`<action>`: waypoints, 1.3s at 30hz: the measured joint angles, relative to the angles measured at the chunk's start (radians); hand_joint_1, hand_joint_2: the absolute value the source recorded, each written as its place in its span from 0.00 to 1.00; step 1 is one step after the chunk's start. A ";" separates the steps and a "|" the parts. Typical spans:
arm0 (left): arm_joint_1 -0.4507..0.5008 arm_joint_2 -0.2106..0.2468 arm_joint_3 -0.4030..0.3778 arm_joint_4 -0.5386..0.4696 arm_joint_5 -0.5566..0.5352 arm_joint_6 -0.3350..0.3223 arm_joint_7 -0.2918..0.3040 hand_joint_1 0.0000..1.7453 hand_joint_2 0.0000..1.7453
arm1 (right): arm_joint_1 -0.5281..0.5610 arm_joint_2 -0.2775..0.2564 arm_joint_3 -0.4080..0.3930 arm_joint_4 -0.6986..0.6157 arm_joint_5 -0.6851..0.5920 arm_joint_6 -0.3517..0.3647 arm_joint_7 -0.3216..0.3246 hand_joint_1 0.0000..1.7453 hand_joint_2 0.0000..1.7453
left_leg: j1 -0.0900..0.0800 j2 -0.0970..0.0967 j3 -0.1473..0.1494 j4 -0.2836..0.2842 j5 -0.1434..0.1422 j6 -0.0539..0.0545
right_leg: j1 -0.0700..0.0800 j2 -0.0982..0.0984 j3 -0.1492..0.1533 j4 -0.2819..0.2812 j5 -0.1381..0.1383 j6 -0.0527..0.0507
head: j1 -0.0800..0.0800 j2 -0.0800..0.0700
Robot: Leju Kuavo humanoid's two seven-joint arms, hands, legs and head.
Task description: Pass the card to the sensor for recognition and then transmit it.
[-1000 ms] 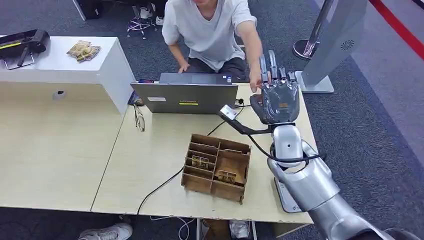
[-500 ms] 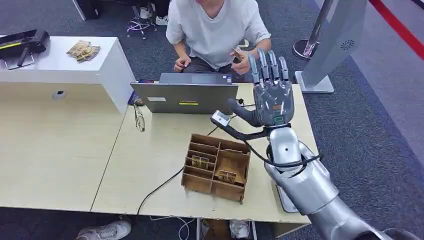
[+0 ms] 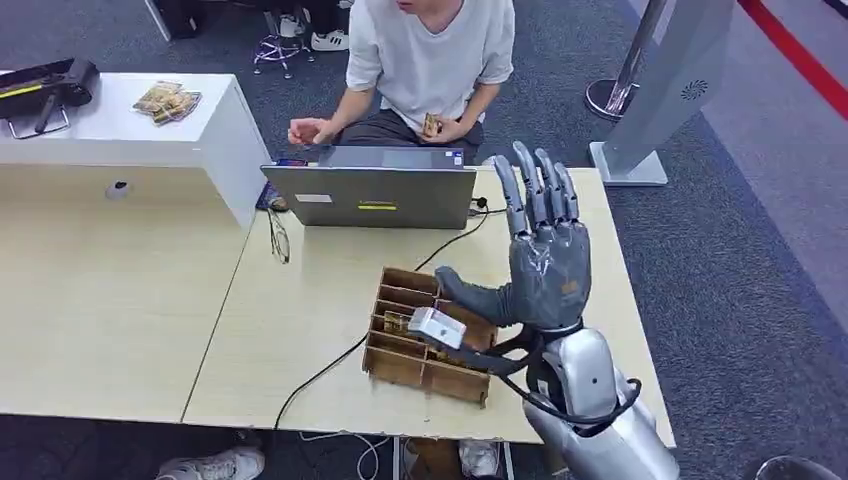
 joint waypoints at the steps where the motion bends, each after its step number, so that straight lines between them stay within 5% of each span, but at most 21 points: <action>1: 0.002 0.000 0.000 0.000 0.006 0.005 -0.002 0.00 0.00 | 0.019 0.001 0.000 -0.022 -0.052 -0.008 -0.026 0.00 0.00 | 0.000 0.000 0.000 0.000 0.000 0.000 | 0.000 0.000 0.000 0.000 0.000 0.000 | 0.000 0.000; 9: 0.008 0.002 0.007 0.000 0.056 0.023 -0.017 0.00 0.00 | 0.201 0.001 0.003 -0.174 -0.448 -0.021 -0.250 0.00 0.00 | 0.000 -0.001 0.000 0.000 -0.001 0.001 | 0.000 -0.001 0.000 0.000 -0.001 0.001 | 0.000 0.000; 20: 0.011 0.005 0.016 0.000 0.093 0.035 -0.018 0.00 0.00 | 0.382 0.001 0.040 -0.261 -0.830 0.100 -0.462 0.00 0.00 | 0.000 -0.001 0.000 0.000 -0.001 0.002 | 0.000 -0.001 0.000 0.000 -0.002 0.002 | 0.000 0.000; 26: 0.013 0.005 0.029 0.000 0.106 0.035 -0.018 0.00 0.00 | 0.460 0.011 0.055 -0.266 -0.941 0.130 -0.514 0.00 0.00 | 0.000 0.000 0.000 0.000 -0.002 0.002 | 0.000 0.000 0.000 -0.001 -0.002 0.003 | 0.000 0.000; 39: 0.013 0.006 0.031 0.000 0.120 0.034 -0.016 0.00 0.00 | 0.514 0.017 0.098 -0.228 -0.999 0.092 -0.516 0.00 0.00 | 0.000 0.000 0.000 0.000 -0.002 0.002 | 0.000 0.000 0.000 -0.001 -0.002 0.003 | 0.000 0.000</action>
